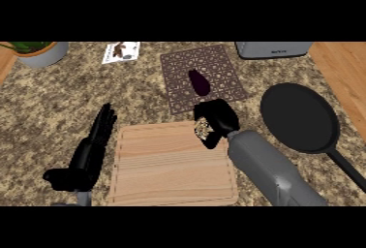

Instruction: Pick the cupcake from the cutting board and place it in the pan

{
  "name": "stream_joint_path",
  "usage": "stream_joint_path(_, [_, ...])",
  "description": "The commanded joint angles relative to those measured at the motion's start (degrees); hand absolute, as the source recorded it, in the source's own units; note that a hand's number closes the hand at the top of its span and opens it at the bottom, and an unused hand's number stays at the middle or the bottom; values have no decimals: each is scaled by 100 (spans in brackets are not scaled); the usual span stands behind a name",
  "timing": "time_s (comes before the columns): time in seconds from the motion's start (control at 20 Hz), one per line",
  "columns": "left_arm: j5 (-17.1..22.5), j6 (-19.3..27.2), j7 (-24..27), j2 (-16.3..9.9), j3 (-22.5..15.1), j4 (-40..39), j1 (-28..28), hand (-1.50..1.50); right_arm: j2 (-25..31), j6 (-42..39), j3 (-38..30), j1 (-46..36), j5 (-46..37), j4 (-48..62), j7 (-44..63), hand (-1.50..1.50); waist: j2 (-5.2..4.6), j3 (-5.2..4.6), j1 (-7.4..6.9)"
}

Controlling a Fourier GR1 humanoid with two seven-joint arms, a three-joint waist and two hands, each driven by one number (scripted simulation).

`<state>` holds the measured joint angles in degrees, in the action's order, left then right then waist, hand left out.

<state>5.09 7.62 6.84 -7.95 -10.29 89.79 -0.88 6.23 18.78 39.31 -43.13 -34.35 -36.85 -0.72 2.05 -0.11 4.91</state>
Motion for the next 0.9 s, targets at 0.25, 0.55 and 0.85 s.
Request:
stream_joint_path(0.25, [72, 17, -56, -113, 177, 166, -134, 0, 511, 1390, -382, 1018, -186, -2142, 1591, 150, 73, -8, 223])
stream_joint_path(0.55, [70, -86, -21, -145, 134, 256, -164, 0, 1459, 1654, -774, 2292, -135, -4079, 2354, 150, -63, 0, 7])
stream_joint_path(0.85, [71, -335, 402, -11, 92, -271, 157, 0, 2298, 1881, -1604, 3549, 360, -5341, 2271, 150, -190, 9, -319])
